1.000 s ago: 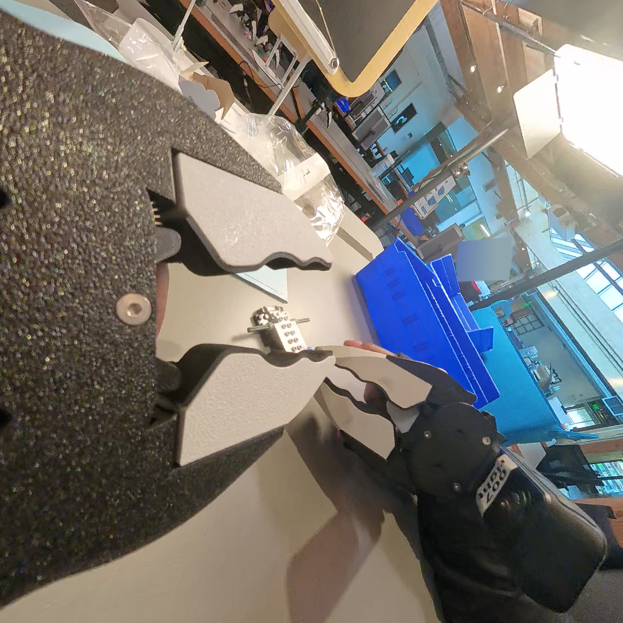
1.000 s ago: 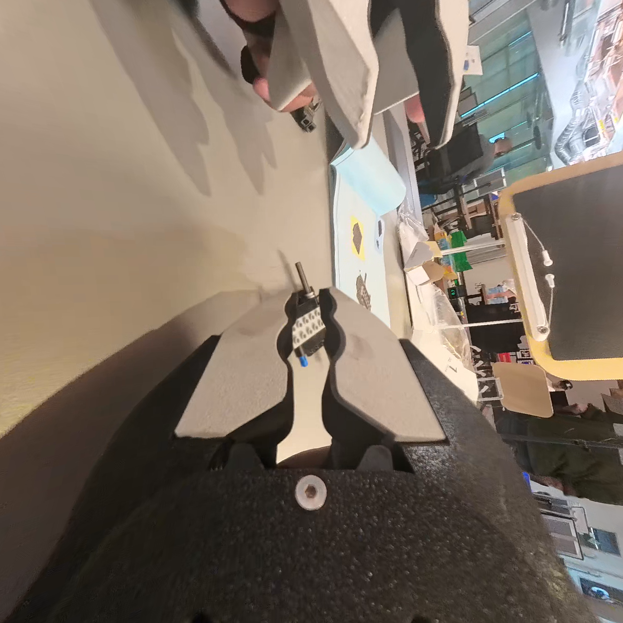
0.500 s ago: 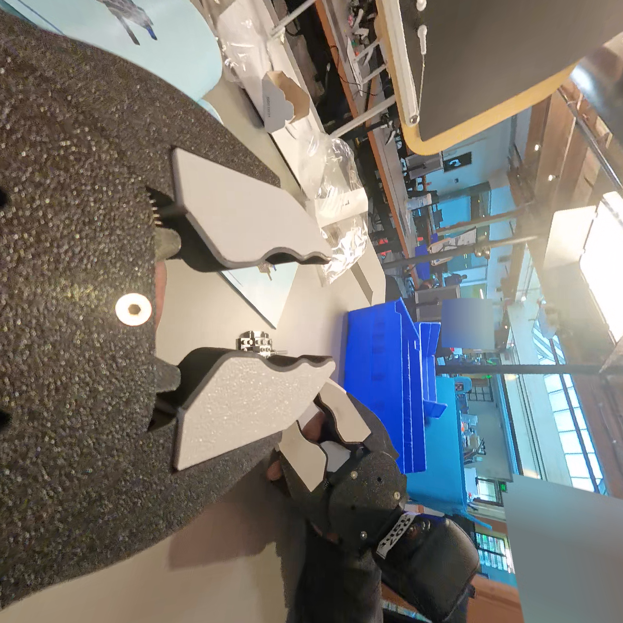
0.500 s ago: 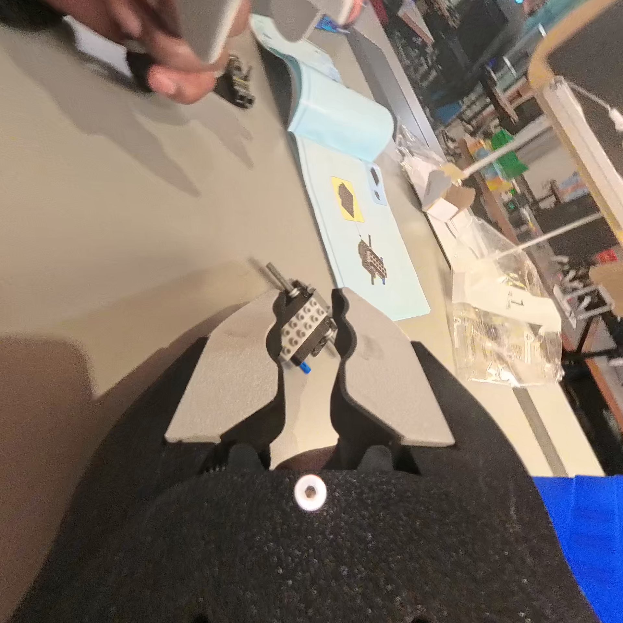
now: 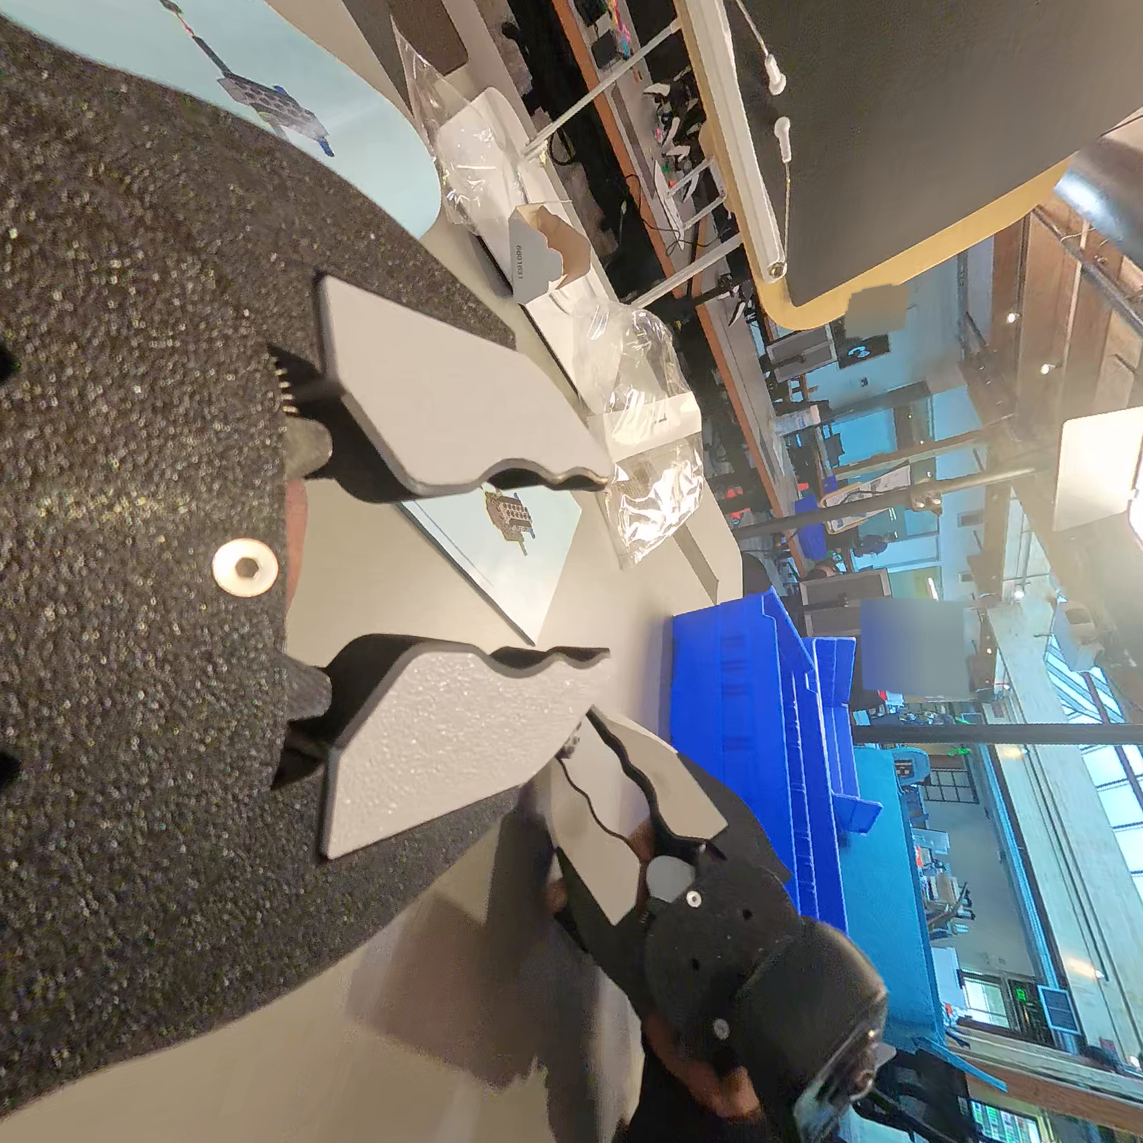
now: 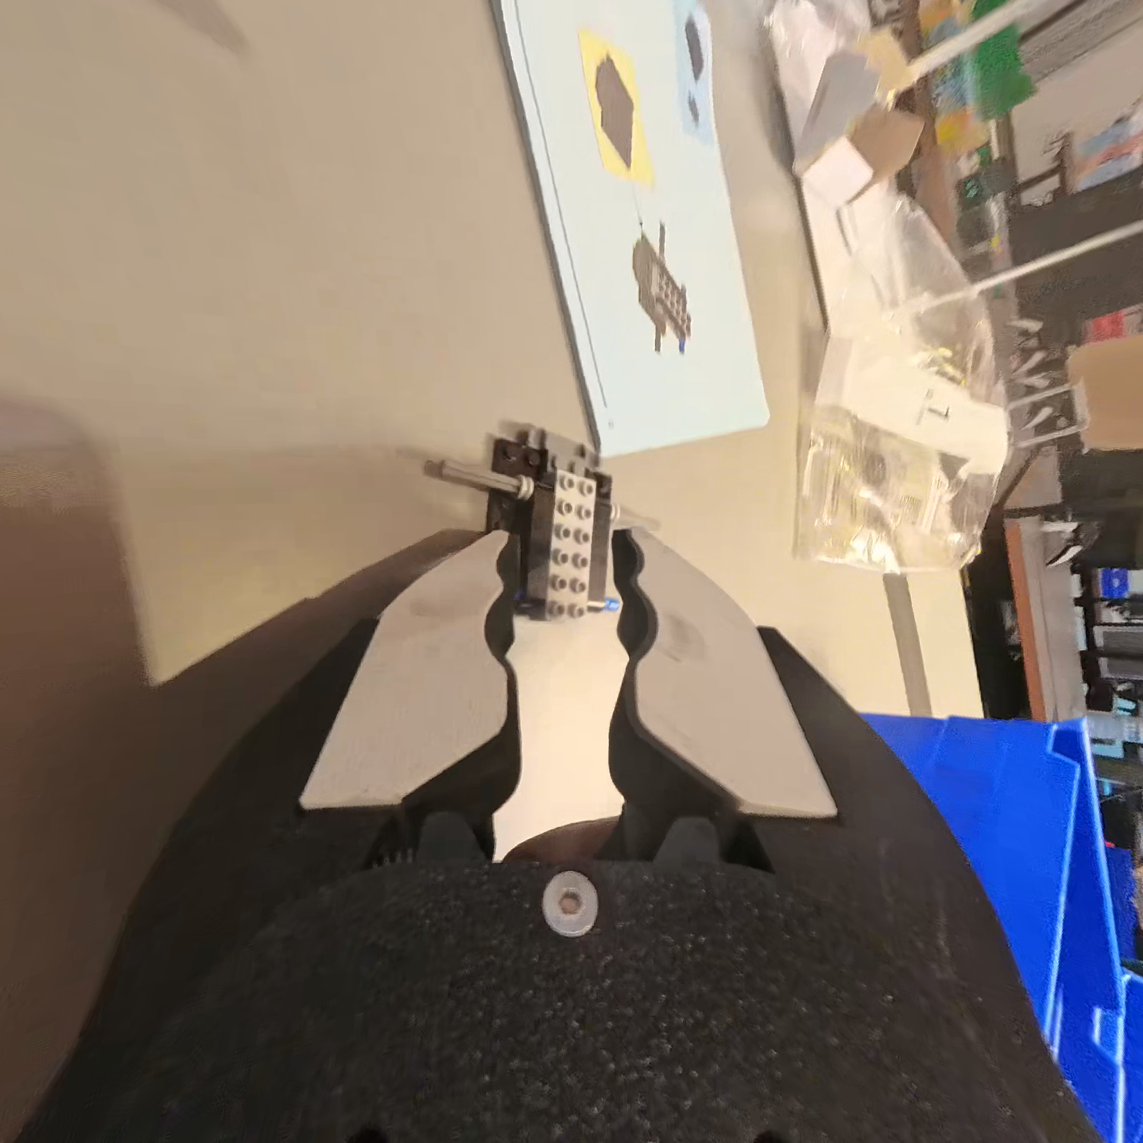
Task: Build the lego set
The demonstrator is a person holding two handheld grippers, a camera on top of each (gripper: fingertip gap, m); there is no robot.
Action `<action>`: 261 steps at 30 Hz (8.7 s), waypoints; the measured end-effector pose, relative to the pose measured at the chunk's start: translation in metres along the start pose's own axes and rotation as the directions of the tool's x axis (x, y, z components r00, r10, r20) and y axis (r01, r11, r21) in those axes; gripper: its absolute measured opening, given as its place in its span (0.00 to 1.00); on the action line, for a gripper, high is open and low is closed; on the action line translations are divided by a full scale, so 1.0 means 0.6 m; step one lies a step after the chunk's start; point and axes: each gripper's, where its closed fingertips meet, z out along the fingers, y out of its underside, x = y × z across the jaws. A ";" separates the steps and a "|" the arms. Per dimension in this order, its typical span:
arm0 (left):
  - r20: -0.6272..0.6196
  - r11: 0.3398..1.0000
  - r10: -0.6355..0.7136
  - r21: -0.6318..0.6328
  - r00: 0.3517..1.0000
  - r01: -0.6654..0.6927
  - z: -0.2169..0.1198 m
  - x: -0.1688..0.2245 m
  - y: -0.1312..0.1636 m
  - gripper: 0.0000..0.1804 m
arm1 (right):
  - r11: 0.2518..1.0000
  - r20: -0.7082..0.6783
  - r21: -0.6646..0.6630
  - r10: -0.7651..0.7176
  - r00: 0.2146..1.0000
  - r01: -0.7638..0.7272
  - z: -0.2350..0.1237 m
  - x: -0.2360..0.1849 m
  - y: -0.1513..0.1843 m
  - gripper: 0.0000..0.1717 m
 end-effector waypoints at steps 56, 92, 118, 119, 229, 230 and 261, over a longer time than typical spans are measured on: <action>-0.604 0.605 0.145 -0.573 0.784 -0.553 0.142 0.050 0.165 0.31 | 0.621 0.298 0.468 0.560 0.773 -0.629 0.165 0.271 -0.107 0.15; -0.577 0.612 -0.011 -0.650 0.817 -0.451 0.163 0.056 0.196 0.11 | 0.461 0.476 0.523 0.540 0.694 -0.717 0.136 0.284 -0.108 0.14; -0.586 0.584 0.034 -0.645 0.810 -0.492 0.158 0.058 0.194 0.05 | 0.454 0.480 0.529 0.537 0.694 -0.717 0.133 0.284 -0.108 0.14; -0.588 0.584 0.031 -0.645 0.808 -0.492 0.157 0.059 0.194 0.05 | 0.454 0.480 0.529 0.537 0.694 -0.717 0.133 0.284 -0.108 0.14; 0.467 0.866 0.106 -0.478 0.878 0.149 -0.094 -0.212 0.120 0.07 | 0.421 0.489 0.516 0.571 0.660 -0.746 0.136 0.293 -0.100 0.14; 0.450 0.865 0.126 -0.486 0.884 0.124 -0.089 -0.206 0.119 0.07 | 0.420 0.488 0.517 0.571 0.660 -0.746 0.136 0.293 -0.100 0.14; 0.084 0.889 -0.142 -0.427 0.986 0.165 -0.020 -0.009 0.101 0.04 | 0.423 0.525 0.451 0.587 0.617 -0.786 0.153 0.291 -0.099 0.14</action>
